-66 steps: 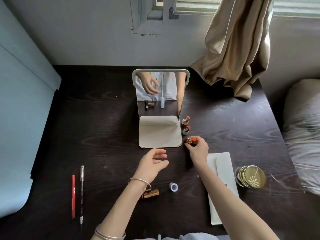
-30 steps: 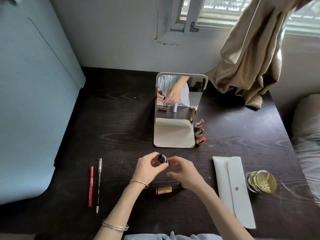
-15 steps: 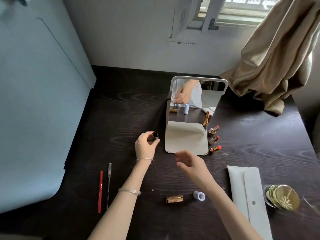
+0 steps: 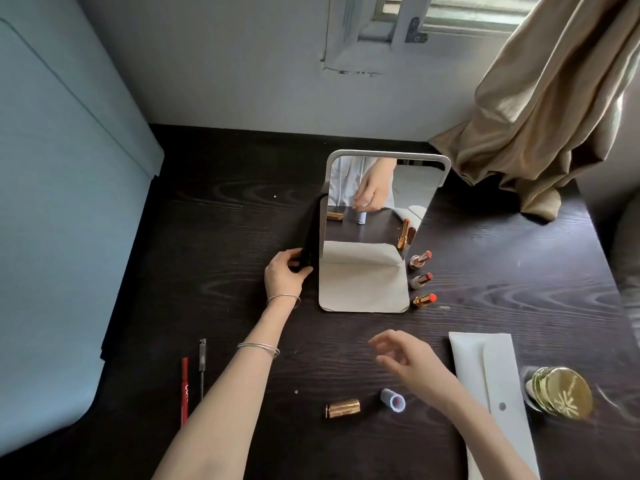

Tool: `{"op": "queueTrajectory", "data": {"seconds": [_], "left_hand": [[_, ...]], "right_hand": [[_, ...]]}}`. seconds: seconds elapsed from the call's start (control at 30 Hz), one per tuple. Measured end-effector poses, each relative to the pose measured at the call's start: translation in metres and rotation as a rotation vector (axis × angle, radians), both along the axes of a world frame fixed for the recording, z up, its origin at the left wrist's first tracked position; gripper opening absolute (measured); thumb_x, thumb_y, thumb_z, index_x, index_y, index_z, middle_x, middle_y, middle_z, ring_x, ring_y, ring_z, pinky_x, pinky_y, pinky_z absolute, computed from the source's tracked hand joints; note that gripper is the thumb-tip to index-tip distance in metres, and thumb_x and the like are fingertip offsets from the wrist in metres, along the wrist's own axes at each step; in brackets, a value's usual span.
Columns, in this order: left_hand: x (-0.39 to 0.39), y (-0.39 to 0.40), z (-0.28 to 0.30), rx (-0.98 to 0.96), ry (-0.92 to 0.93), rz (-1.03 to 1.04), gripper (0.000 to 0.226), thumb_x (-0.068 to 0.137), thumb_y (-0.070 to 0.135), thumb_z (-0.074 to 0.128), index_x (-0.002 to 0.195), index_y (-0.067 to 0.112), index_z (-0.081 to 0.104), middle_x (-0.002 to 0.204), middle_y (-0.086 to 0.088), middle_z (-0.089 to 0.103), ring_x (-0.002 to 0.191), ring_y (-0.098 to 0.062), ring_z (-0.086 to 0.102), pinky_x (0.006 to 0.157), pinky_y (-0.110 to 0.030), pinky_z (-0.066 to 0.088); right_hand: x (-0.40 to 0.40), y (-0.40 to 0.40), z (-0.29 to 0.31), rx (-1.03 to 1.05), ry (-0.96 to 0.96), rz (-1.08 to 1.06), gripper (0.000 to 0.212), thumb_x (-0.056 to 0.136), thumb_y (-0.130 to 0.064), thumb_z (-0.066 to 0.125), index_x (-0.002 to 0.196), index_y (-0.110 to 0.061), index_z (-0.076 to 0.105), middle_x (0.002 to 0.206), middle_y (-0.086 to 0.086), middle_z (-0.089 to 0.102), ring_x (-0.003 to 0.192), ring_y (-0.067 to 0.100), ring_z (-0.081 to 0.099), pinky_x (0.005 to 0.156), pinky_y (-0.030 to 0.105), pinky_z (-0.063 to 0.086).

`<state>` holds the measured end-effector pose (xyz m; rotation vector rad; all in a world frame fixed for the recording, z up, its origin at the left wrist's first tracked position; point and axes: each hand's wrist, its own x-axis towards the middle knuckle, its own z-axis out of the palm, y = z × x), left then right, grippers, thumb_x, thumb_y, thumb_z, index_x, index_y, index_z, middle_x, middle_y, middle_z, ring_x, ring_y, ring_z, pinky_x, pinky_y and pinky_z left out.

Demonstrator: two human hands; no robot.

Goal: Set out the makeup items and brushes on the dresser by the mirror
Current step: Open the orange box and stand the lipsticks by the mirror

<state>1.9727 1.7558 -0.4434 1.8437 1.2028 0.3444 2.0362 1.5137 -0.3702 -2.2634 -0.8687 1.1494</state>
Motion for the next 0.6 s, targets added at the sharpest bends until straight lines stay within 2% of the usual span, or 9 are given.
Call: {"op": "queueTrajectory", "data": {"seconds": [0.07, 0.1, 0.13, 0.2, 0.23, 0.3, 0.4, 0.5, 0.6], "left_hand": [[-0.005, -0.001, 0.000, -0.021, -0.032, 0.030, 0.053, 0.068, 0.002, 0.078, 0.118, 0.007, 0.062, 0.107, -0.001, 0.058, 0.085, -0.013, 0.061, 0.078, -0.021, 0.046], [-0.010, -0.004, 0.002, -0.026, -0.048, 0.081, 0.051, 0.069, -0.001, 0.076, 0.117, 0.006, 0.061, 0.109, -0.002, 0.056, 0.083, -0.012, 0.060, 0.080, -0.025, 0.050], [-0.016, -0.008, 0.005, -0.020, -0.067, 0.135, 0.044, 0.070, -0.005, 0.073, 0.112, 0.005, 0.062, 0.109, -0.005, 0.057, 0.081, -0.012, 0.059, 0.080, -0.031, 0.054], [-0.033, -0.024, 0.010, 0.046, -0.097, 0.134, 0.028, 0.072, -0.009, 0.067, 0.096, 0.006, 0.065, 0.100, -0.009, 0.061, 0.073, -0.013, 0.059, 0.072, -0.038, 0.057], [-0.043, -0.035, 0.013, 0.075, -0.106, 0.038, 0.025, 0.072, -0.008, 0.066, 0.090, 0.010, 0.065, 0.093, -0.006, 0.062, 0.068, -0.013, 0.058, 0.068, -0.036, 0.056], [-0.060, -0.063, 0.021, 0.017, -0.087, -0.322, 0.025, 0.072, -0.001, 0.068, 0.085, 0.020, 0.066, 0.086, 0.002, 0.062, 0.067, -0.008, 0.055, 0.066, -0.026, 0.050], [-0.070, -0.113, 0.029, -0.039, 0.029, -0.859, 0.031, 0.073, 0.019, 0.072, 0.103, 0.027, 0.067, 0.097, 0.006, 0.059, 0.081, -0.003, 0.046, 0.078, -0.016, 0.037], [-0.064, -0.147, 0.022, -0.035, 0.074, -1.022, 0.045, 0.074, 0.027, 0.072, 0.118, 0.030, 0.061, 0.111, 0.007, 0.054, 0.101, -0.006, 0.043, 0.086, -0.012, 0.030], [-0.056, -0.163, 0.016, -0.038, 0.096, -1.030, 0.038, 0.077, 0.026, 0.071, 0.115, 0.029, 0.063, 0.113, 0.006, 0.054, 0.106, -0.010, 0.045, 0.090, -0.019, 0.035]], "right_hand": [[0.002, -0.011, -0.003, -0.032, -0.014, 0.041, 0.062, 0.084, 0.011, 0.042, 0.084, -0.050, 0.052, 0.095, -0.016, 0.056, 0.084, 0.001, 0.057, 0.078, 0.015, 0.046], [0.003, -0.018, -0.005, -0.039, -0.028, 0.032, 0.070, 0.078, 0.017, 0.036, 0.083, -0.050, 0.053, 0.096, -0.015, 0.056, 0.085, 0.003, 0.057, 0.080, 0.019, 0.047], [0.004, -0.026, -0.008, -0.046, -0.049, 0.024, 0.073, 0.073, 0.020, 0.034, 0.083, -0.049, 0.055, 0.096, -0.014, 0.056, 0.084, 0.004, 0.057, 0.078, 0.020, 0.047], [0.002, -0.041, -0.015, -0.089, -0.075, 0.053, 0.066, 0.076, 0.017, 0.038, 0.094, -0.042, 0.061, 0.097, -0.012, 0.054, 0.080, 0.001, 0.056, 0.070, 0.011, 0.043], [0.000, -0.048, -0.019, -0.113, -0.062, 0.073, 0.060, 0.078, 0.014, 0.043, 0.102, -0.037, 0.063, 0.099, -0.010, 0.052, 0.078, -0.002, 0.056, 0.069, 0.009, 0.041], [-0.007, -0.060, -0.027, -0.132, -0.004, 0.067, 0.055, 0.077, 0.010, 0.053, 0.108, -0.035, 0.060, 0.099, -0.008, 0.050, 0.078, -0.005, 0.056, 0.069, 0.007, 0.043], [-0.015, -0.072, -0.038, -0.110, -0.024, -0.044, 0.057, 0.072, 0.010, 0.055, 0.097, -0.042, 0.052, 0.094, -0.004, 0.052, 0.071, -0.002, 0.056, 0.066, 0.008, 0.042], [-0.018, -0.076, -0.044, -0.120, -0.045, -0.108, 0.049, 0.072, 0.005, 0.054, 0.098, -0.037, 0.054, 0.095, 0.001, 0.058, 0.067, 0.003, 0.053, 0.066, 0.008, 0.040], [-0.022, -0.078, -0.043, -0.134, -0.022, -0.102, 0.043, 0.073, 0.001, 0.055, 0.101, -0.032, 0.056, 0.096, -0.001, 0.060, 0.072, 0.000, 0.052, 0.066, 0.008, 0.040]]}}
